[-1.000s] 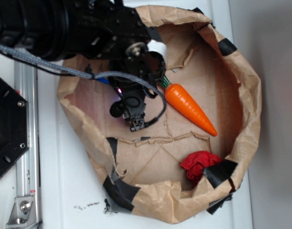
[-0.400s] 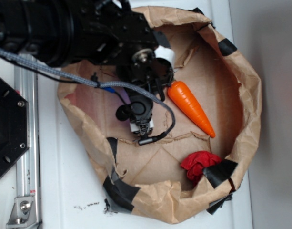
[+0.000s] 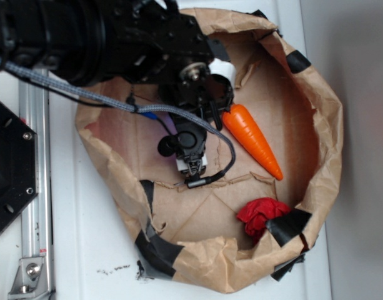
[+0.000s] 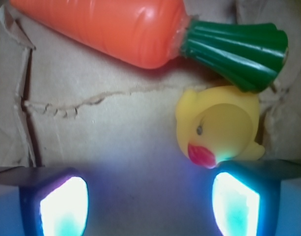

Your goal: Grab the yellow duck.

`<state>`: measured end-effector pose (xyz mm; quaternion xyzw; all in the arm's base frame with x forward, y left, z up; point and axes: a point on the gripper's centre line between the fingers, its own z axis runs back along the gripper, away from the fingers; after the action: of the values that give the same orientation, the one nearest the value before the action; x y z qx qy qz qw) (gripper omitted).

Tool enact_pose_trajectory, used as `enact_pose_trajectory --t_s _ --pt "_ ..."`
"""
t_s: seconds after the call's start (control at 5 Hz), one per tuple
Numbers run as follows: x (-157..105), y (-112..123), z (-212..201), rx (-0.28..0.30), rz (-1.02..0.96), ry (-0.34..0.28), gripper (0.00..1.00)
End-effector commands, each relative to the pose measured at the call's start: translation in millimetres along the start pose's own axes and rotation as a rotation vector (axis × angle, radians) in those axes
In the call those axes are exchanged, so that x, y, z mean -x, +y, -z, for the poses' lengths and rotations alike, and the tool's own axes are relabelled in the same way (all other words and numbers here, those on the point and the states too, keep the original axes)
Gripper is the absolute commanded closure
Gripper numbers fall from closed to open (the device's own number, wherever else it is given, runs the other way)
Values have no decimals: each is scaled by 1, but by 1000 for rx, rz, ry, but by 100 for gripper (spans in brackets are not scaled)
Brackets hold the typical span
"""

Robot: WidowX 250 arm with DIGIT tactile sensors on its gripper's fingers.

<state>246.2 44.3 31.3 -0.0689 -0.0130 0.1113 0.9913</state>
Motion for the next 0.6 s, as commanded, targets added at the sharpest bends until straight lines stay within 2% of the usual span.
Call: enact_pose_trajectory --t_s 0.0,0.4 --pt "-13 27 -15 -15 -65 -55 0" --pt "-14 38 -22 -20 -87 -67 0"
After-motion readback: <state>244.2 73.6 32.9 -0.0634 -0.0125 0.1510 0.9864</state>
